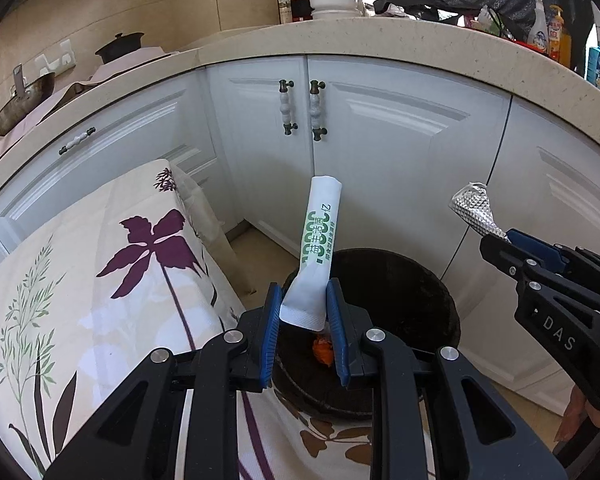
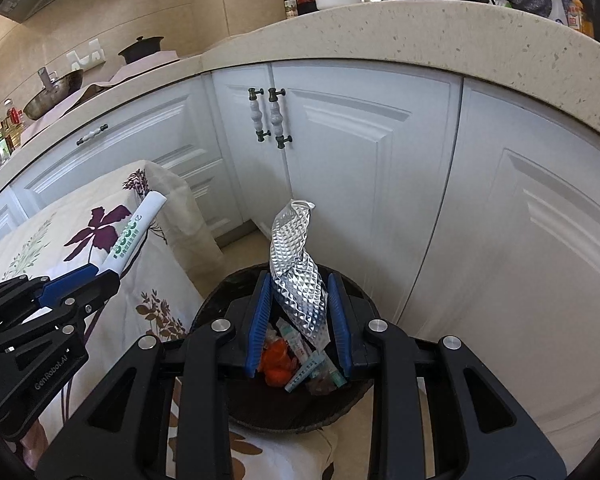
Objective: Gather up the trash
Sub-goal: 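Carry the white tube with the left tool while the right tool carries the foil over the bin, then open both tools to drop the white tube and foil into the bin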
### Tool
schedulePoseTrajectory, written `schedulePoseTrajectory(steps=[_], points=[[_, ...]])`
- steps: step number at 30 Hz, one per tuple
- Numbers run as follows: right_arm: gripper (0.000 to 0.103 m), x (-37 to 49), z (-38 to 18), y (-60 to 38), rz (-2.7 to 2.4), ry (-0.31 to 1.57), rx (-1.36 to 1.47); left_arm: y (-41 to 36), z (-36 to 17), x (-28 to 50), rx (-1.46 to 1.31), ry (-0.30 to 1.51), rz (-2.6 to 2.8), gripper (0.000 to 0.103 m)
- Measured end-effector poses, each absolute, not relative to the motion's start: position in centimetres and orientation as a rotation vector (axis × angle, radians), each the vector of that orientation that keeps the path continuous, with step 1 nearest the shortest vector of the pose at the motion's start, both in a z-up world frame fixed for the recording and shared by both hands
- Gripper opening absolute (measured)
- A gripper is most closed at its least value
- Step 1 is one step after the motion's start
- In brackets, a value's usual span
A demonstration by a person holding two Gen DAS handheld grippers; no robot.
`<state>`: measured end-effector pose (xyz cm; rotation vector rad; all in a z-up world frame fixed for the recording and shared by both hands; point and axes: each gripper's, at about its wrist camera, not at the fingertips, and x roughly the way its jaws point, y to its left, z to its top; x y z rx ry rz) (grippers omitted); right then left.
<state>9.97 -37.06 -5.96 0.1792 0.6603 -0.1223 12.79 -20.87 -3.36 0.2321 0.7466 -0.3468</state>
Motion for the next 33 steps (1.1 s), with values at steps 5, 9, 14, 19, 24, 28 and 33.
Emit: schedulePoseTrajectory(steps=[5, 9, 14, 19, 24, 28, 33], points=[[0.028, 10.6, -6.1, -37.4, -0.13, 0.657, 0.18, -21.3, -3.7, 13.4, 0.235, 0.755, -0.34, 0.024], [0.028, 11.1, -6.4, -37.5, -0.133, 0.659, 0.181, -21.6, -3.7, 13.9, 0.231, 0.755, -0.337, 0.024], [0.028, 11.7, -6.8, -37.7, -0.138, 0.664, 0.181, -21.9, -3.7, 14.6, 0.227, 0.754, -0.332, 0.025], [0.028, 12.5, -7.1, -38.1, -0.147, 0.664, 0.186, -22.2, -3.6, 15.2, 0.221, 0.747, -0.331, 0.025], [0.042, 13.2, -7.4, -38.4, -0.161, 0.664, 0.199, -22.5, -3.6, 15.7, 0.209, 0.751, -0.332, 0.046], [0.044, 13.0, -7.0, -38.2, -0.17, 0.654, 0.193, -22.4, -3.3, 15.8, 0.203, 0.734, -0.328, 0.053], [0.05, 12.3, -5.9, -37.7, -0.182, 0.63, 0.179, -22.0, -2.8, 15.2, 0.187, 0.712, -0.336, 0.056]])
